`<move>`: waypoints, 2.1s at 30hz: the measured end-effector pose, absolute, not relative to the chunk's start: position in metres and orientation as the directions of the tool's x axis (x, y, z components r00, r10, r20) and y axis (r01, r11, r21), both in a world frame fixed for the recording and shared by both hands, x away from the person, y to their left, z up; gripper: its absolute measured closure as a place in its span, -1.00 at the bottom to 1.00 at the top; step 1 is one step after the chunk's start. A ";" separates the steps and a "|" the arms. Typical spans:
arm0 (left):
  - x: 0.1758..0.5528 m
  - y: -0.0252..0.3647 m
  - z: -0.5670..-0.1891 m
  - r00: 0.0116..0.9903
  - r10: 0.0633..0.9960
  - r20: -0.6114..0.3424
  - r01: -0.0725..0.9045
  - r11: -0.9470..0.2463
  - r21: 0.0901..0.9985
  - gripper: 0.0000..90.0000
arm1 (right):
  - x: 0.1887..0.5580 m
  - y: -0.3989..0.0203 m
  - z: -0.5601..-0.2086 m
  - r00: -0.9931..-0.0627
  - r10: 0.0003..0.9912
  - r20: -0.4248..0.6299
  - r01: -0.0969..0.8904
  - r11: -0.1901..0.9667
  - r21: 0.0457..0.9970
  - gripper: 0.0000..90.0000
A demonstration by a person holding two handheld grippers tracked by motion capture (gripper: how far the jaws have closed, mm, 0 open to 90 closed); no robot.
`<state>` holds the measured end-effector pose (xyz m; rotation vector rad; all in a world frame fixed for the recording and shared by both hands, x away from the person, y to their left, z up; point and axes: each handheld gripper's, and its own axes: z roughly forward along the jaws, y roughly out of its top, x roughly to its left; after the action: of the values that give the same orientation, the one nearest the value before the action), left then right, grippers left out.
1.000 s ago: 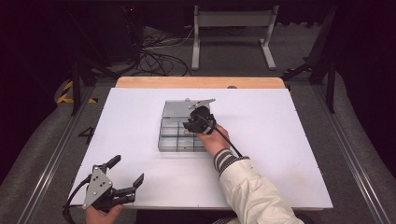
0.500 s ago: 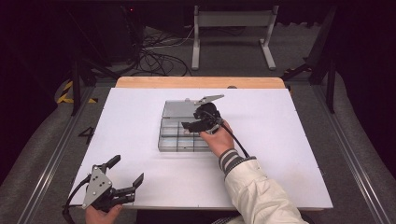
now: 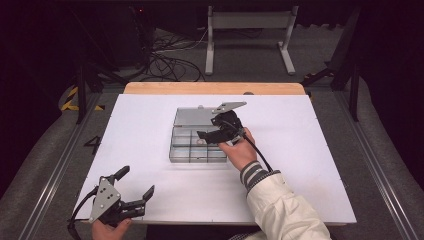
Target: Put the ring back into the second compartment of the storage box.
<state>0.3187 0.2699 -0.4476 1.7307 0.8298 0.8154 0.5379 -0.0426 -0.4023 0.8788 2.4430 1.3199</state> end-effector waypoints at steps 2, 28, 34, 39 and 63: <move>0.319 0.271 -0.447 0.535 0.834 0.136 0.152 -0.253 0.955 -0.82 | 0.536 -0.044 -0.400 -0.801 0.592 0.087 0.396 0.415 0.819 -0.39; 0.319 0.270 -0.448 0.536 0.834 0.131 0.158 -0.251 0.955 -0.82 | 0.486 -0.107 -0.367 -0.849 0.527 0.043 0.281 0.382 0.880 -0.89; 0.320 0.270 -0.448 0.537 0.833 0.131 0.158 -0.252 0.955 -0.82 | 0.473 -0.124 -0.367 -0.849 0.528 0.032 0.266 0.374 0.889 -0.92; 0.320 0.270 -0.448 0.536 0.834 0.131 0.158 -0.251 0.955 -0.82 | 0.463 -0.139 -0.367 -0.844 0.535 0.022 0.258 0.370 0.893 -0.92; 0.320 0.270 -0.448 0.533 0.836 0.130 0.161 -0.251 0.955 -0.82 | 0.428 -0.203 -0.402 -0.811 0.585 0.011 0.256 0.339 0.905 -0.98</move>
<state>0.3201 0.2697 -0.4478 1.7293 0.8409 0.8099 0.4279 -0.2030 -0.4023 0.7490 2.2913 1.4618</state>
